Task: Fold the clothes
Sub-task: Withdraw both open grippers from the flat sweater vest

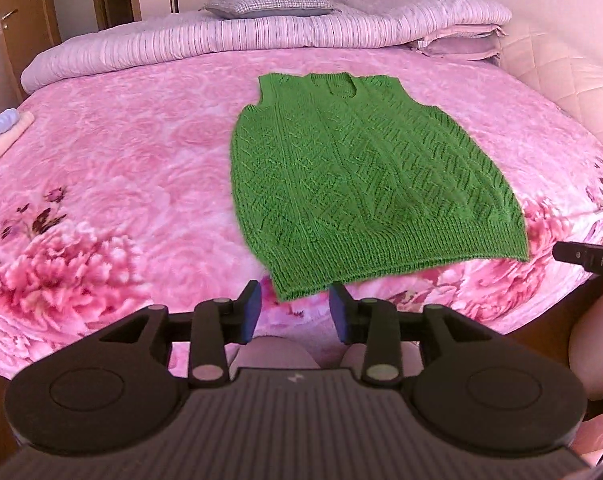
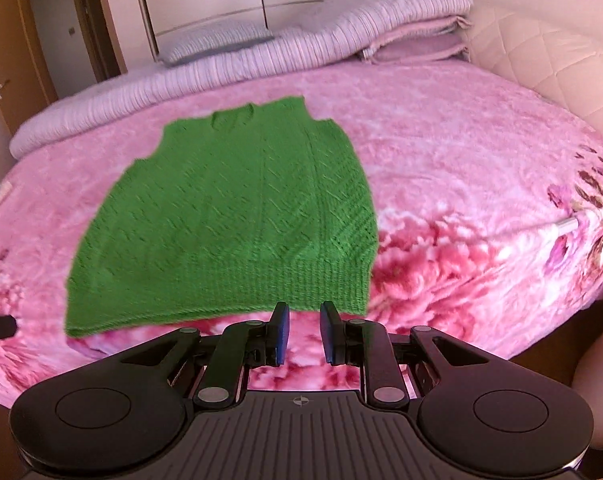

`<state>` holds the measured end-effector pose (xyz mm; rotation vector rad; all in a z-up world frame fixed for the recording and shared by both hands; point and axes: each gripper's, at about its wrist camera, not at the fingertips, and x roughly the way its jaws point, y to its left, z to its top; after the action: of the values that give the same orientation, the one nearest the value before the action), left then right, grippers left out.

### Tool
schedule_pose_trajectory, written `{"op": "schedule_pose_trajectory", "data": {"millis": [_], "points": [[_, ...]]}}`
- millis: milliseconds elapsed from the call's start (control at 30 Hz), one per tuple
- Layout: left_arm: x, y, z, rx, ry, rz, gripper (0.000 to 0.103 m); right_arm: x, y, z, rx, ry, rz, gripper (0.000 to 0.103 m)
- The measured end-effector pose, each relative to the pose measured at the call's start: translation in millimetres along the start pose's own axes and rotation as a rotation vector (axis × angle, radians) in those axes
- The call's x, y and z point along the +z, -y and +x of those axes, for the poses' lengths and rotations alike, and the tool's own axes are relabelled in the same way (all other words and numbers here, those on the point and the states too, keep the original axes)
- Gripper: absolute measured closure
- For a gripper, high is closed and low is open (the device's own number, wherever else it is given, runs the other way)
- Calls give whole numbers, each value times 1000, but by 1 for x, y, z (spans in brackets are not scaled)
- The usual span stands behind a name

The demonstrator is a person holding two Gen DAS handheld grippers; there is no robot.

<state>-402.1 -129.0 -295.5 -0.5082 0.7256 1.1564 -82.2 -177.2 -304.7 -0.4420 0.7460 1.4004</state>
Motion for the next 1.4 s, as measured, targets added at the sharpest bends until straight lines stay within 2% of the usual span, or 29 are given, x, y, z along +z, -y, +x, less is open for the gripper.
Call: {"op": "schedule_pose_trajectory", "data": {"millis": [333,533,800,1100,1400], "points": [[-12,15,-17,15,6,26,65,-13,-6,-31,64,47,41,83],[-14,19,-22,17,12,45,65,-18,-4,-35,74,43,57,82],[-12,16,-20,16,11,35,65,-18,-7,-30,78,29,61,83],[-7,12,-11,-20,10,6,65,-15,-12,-19,65,2,36,82],[3,8,8,-4,-10,-14,65,-4,-15,4,69,-20,-2,82]]}}
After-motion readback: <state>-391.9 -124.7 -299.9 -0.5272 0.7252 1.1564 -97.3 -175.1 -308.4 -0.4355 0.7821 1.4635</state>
